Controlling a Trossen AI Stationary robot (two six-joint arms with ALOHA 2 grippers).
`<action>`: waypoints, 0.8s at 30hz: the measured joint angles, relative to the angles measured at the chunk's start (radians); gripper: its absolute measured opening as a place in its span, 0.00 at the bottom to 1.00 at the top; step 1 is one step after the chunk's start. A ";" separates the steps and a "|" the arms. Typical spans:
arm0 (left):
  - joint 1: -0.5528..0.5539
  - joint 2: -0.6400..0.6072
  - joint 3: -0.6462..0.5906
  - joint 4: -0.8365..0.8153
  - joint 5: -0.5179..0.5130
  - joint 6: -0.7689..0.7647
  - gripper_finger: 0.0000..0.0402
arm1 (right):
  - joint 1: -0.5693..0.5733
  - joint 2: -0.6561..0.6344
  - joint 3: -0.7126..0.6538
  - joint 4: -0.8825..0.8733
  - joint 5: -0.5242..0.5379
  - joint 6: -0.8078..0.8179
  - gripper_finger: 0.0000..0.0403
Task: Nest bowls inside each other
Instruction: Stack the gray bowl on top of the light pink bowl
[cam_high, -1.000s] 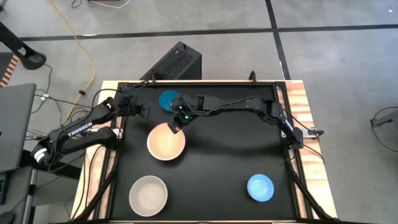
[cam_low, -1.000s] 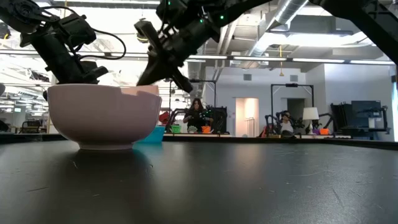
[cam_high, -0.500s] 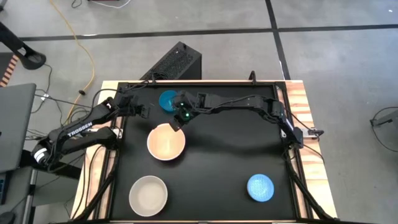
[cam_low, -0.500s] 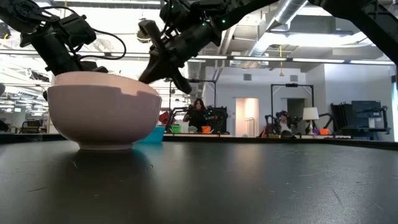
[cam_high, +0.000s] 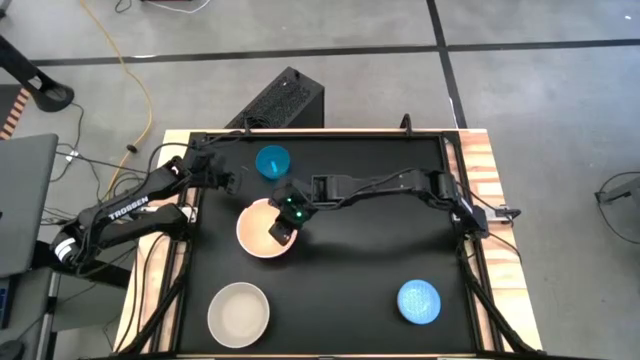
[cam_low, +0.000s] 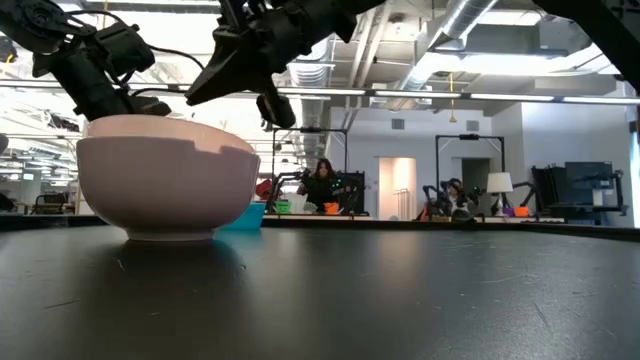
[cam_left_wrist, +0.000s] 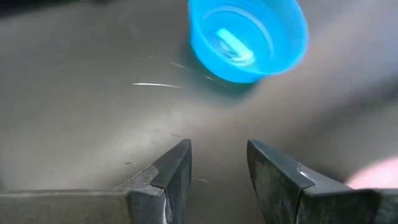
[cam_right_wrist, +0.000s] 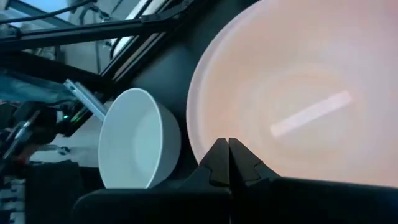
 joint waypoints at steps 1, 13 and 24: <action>0.000 0.000 0.004 -0.006 0.027 0.018 0.36 | 0.004 0.000 0.000 -0.004 0.001 0.011 0.00; -0.170 -0.032 0.377 -0.163 0.374 0.098 0.36 | 0.009 -0.187 0.000 -0.337 0.197 -0.180 0.00; -0.887 -0.056 0.414 -0.164 0.278 -0.259 0.36 | 0.027 -0.370 0.000 -0.667 0.280 -0.388 0.00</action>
